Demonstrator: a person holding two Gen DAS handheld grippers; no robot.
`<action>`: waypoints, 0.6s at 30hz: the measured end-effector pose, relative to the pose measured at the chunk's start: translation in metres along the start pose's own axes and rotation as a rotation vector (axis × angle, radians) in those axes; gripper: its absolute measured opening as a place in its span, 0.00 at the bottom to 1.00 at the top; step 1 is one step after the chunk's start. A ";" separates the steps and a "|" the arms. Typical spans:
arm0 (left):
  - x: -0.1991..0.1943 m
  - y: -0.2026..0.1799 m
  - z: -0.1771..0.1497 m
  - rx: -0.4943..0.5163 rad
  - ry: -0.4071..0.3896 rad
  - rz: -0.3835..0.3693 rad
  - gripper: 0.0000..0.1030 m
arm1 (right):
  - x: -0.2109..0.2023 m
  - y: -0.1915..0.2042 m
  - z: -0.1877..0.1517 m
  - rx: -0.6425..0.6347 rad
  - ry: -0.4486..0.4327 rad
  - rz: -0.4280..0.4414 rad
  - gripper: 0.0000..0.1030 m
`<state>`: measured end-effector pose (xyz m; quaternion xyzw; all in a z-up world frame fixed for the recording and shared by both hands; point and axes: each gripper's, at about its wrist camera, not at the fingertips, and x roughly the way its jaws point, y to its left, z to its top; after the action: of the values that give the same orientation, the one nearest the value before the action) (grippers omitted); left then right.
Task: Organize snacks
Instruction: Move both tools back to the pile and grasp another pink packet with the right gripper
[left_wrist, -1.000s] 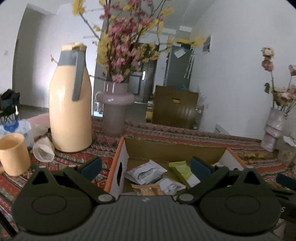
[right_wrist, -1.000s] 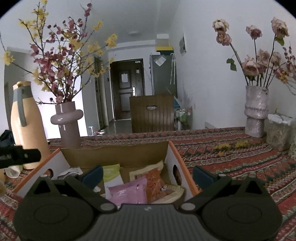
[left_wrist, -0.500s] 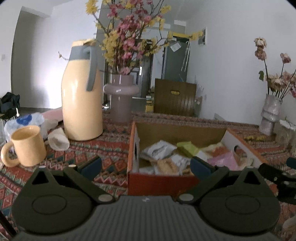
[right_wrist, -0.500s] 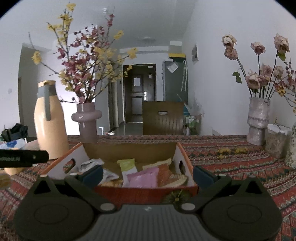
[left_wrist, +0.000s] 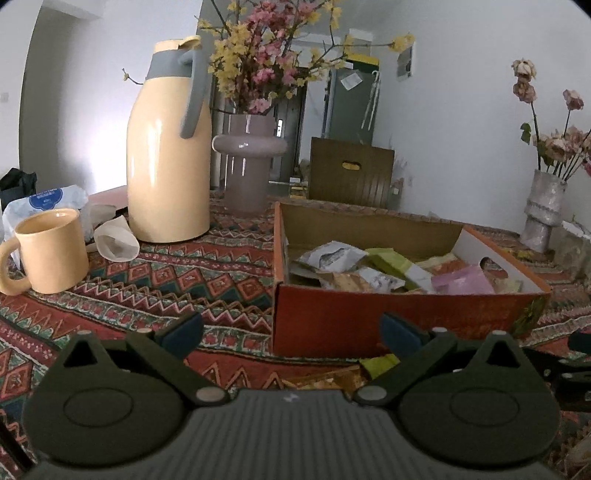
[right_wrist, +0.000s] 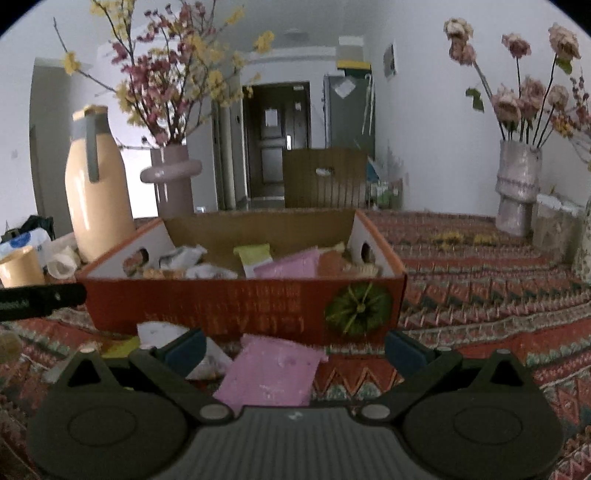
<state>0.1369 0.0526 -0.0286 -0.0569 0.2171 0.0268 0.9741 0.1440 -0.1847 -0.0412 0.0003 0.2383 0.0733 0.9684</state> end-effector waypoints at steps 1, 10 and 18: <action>0.000 0.000 0.000 -0.001 0.001 0.000 1.00 | 0.003 0.001 -0.001 -0.002 0.014 0.001 1.00; 0.010 0.007 -0.002 -0.049 0.055 0.009 1.00 | 0.048 0.005 0.003 -0.010 0.218 -0.019 1.00; 0.012 0.013 -0.001 -0.080 0.072 0.010 1.00 | 0.066 0.004 -0.002 -0.010 0.283 -0.035 1.00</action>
<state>0.1459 0.0654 -0.0359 -0.0958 0.2511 0.0381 0.9625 0.2008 -0.1712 -0.0730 -0.0193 0.3719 0.0567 0.9263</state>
